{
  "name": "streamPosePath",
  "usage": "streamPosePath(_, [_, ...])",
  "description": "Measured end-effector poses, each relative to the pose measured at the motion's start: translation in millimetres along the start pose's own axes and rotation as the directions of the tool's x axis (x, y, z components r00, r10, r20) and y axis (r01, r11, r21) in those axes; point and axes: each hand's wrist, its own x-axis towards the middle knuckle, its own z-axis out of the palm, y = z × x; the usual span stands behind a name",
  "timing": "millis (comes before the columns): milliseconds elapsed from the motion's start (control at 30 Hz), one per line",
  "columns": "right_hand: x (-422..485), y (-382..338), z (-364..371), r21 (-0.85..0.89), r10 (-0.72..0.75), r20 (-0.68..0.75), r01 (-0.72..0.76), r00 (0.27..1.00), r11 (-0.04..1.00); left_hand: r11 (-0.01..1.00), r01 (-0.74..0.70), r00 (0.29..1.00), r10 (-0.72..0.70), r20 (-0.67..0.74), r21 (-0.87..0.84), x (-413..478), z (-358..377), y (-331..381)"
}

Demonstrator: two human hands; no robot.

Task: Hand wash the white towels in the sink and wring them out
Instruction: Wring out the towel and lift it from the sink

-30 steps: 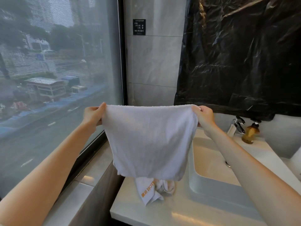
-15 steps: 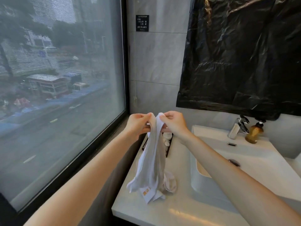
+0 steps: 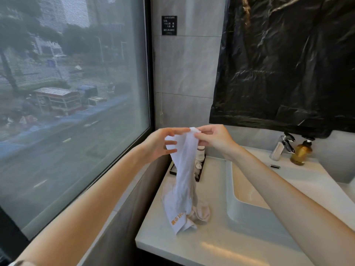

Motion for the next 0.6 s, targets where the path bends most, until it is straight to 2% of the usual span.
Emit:
streamPosePath(33, [0,-2,-4,-0.003,-0.005,0.019,0.005,1.0,1.0,0.994,-0.072,0.995,0.077,-0.059,0.08,1,-5,-4])
streamPosePath(100, [1,-8,-10,-0.036,-0.027,0.047,0.029,0.999,0.999,0.909,-0.156,0.961,0.23,-0.153,0.387,7,-17,-18])
streamPosePath(167, [1,-16,-16,-0.062,-0.056,0.075,0.061,0.996,0.996,0.823,-0.116,0.982,0.179,-0.059,0.556,9,-28,-34])
streamPosePath(233, [1,-25,-22,-0.071,-0.082,0.108,0.09,0.991,0.993,0.851,-0.075,0.997,0.07,0.028,0.52,8,-32,-46])
streamPosePath(333, [0,-32,-31,-0.122,-0.08,0.122,0.095,0.989,0.988,0.949,-0.047,0.996,0.02,0.088,0.312,3,-34,-52])
streamPosePath(433, [-1,-23,-43,-0.245,-0.01,0.082,0.03,0.997,0.969,0.985,-0.025,0.991,0.002,0.133,0.171,-1,-41,-46])
streamPosePath(500, [-2,-11,-52,-0.355,0.039,0.046,-0.02,0.998,0.935,0.983,-0.053,0.989,0.026,0.148,0.178,-1,-46,-38])
streamPosePath(600, [-6,3,-59,-0.432,0.078,0.021,-0.061,0.997,0.9,0.937,-0.124,0.992,0.104,0.077,0.327,7,-45,-30])
